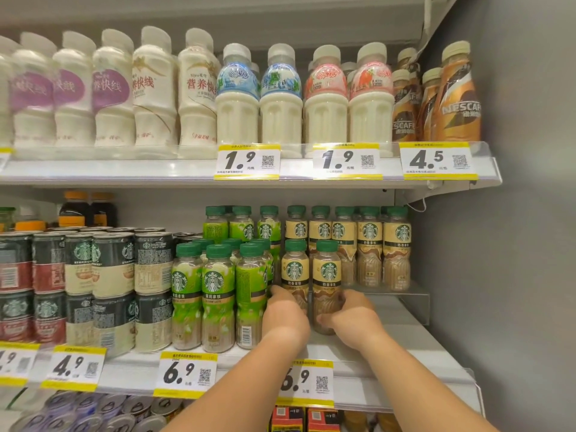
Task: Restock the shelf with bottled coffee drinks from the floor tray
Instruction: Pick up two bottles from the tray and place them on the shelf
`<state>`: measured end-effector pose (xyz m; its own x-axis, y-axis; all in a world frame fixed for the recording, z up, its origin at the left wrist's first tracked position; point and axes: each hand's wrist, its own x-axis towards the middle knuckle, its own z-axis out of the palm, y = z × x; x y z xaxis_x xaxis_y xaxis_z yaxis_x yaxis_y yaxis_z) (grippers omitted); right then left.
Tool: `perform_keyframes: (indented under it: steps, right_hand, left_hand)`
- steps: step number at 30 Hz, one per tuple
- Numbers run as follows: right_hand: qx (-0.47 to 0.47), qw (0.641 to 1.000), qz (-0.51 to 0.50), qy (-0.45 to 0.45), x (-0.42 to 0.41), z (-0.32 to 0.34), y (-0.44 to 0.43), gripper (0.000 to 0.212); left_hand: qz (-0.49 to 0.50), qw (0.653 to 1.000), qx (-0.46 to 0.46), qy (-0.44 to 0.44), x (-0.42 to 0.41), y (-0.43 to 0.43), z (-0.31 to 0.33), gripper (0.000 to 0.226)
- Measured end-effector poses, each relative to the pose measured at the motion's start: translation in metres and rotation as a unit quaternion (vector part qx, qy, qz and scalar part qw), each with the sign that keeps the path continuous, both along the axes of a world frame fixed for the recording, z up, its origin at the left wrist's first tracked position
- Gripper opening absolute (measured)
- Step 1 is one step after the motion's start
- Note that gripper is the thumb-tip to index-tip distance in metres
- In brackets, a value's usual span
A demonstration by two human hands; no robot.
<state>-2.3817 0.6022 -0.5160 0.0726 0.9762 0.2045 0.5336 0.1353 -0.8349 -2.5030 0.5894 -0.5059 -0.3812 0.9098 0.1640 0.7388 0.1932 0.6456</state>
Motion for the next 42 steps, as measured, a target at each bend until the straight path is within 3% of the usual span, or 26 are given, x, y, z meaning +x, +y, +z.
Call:
perform_keyframes:
  steps: [3, 8, 16, 20, 24, 27, 29, 31, 35, 38, 42]
  right_hand:
    - [0.014, 1.0, -0.01, -0.001, -0.002, 0.0, -0.001, 0.055]
    - [0.014, 1.0, -0.009, -0.009, -0.002, 0.0, -0.003, 0.053]
    - [0.016, 0.999, -0.011, -0.04, -0.005, 0.001, -0.006, 0.062]
    - [0.013, 0.991, -0.017, -0.134, -0.005, 0.005, -0.017, 0.064]
    - [0.005, 0.959, -0.045, -0.279, -0.003, 0.014, -0.036, 0.066]
    - [0.024, 0.941, -0.068, -0.332, 0.001, 0.018, -0.051, 0.073]
    - [0.039, 0.922, -0.075, -0.378, 0.003, 0.017, -0.064, 0.081]
    - [0.058, 0.903, -0.08, -0.419, 0.005, 0.012, -0.079, 0.084]
    - [0.093, 0.886, -0.09, -0.444, 0.001, -0.001, -0.111, 0.084]
    - [0.093, 0.891, -0.089, -0.436, -0.008, -0.013, -0.136, 0.081]
    - [0.08, 0.893, -0.108, -0.429, -0.027, -0.041, -0.182, 0.078]
  left_hand:
    - [0.0, 1.0, 0.002, -0.011, 0.0, 0.002, -0.001, 0.079]
    - [0.0, 0.999, 0.044, -0.019, 0.001, 0.001, -0.01, 0.068]
    - [-0.006, 1.0, 0.023, 0.016, 0.004, -0.012, -0.001, 0.061]
    - [-0.022, 1.0, -0.002, 0.018, 0.004, -0.02, 0.007, 0.059]
    - [-0.051, 0.998, -0.034, 0.015, 0.004, -0.032, 0.018, 0.064]
    - [-0.092, 0.995, -0.042, 0.016, -0.001, -0.046, 0.026, 0.068]
    - [-0.135, 0.988, -0.032, 0.07, -0.007, -0.06, 0.024, 0.062]
    - [-0.173, 0.968, -0.002, 0.18, -0.016, -0.078, 0.018, 0.055]
    - [-0.202, 0.909, 0.074, 0.357, -0.04, -0.114, -0.003, 0.068]
    - [-0.208, 0.886, 0.09, 0.405, -0.062, -0.132, -0.022, 0.077]
    - [-0.235, 0.877, 0.121, 0.402, -0.092, -0.159, -0.052, 0.081]
